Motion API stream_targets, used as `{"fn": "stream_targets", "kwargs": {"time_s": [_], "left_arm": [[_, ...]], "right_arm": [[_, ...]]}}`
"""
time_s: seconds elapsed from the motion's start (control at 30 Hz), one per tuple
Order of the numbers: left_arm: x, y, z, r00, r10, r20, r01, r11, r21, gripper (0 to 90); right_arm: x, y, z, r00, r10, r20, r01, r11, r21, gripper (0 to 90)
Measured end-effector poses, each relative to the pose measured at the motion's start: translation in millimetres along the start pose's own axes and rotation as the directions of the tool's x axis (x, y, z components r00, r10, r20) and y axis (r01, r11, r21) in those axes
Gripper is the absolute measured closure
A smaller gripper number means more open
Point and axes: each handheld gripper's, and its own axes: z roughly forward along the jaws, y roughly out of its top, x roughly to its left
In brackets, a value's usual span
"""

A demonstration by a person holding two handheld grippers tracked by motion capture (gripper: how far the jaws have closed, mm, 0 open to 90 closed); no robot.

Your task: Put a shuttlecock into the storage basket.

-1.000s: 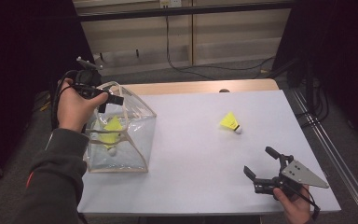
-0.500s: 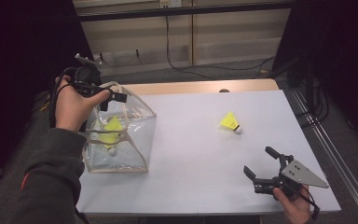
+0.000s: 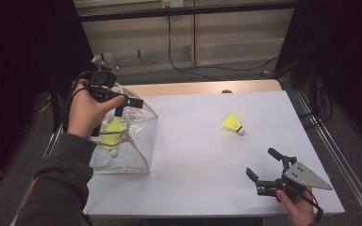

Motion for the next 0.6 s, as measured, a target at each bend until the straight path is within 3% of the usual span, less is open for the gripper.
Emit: {"fn": "stream_targets", "kwargs": {"time_s": [0.3, 0.6], "left_arm": [[-14.0, -1.6, 5.8, 0.9991, 0.011, 0.041, -0.011, 0.9999, -0.001, 21.1], [-24.7, -3.3, 12.6, 0.9982, 0.032, 0.050, -0.032, 0.9995, -0.004, 18.9]], "right_arm": [[-0.7, 0.4, -1.1, 1.0000, -0.003, 0.001, 0.003, 1.000, -0.001, 1.0], [-0.2, 0.3, -0.4, 1.0000, -0.004, 0.001, 0.004, 1.000, -0.002, 1.0]]}}
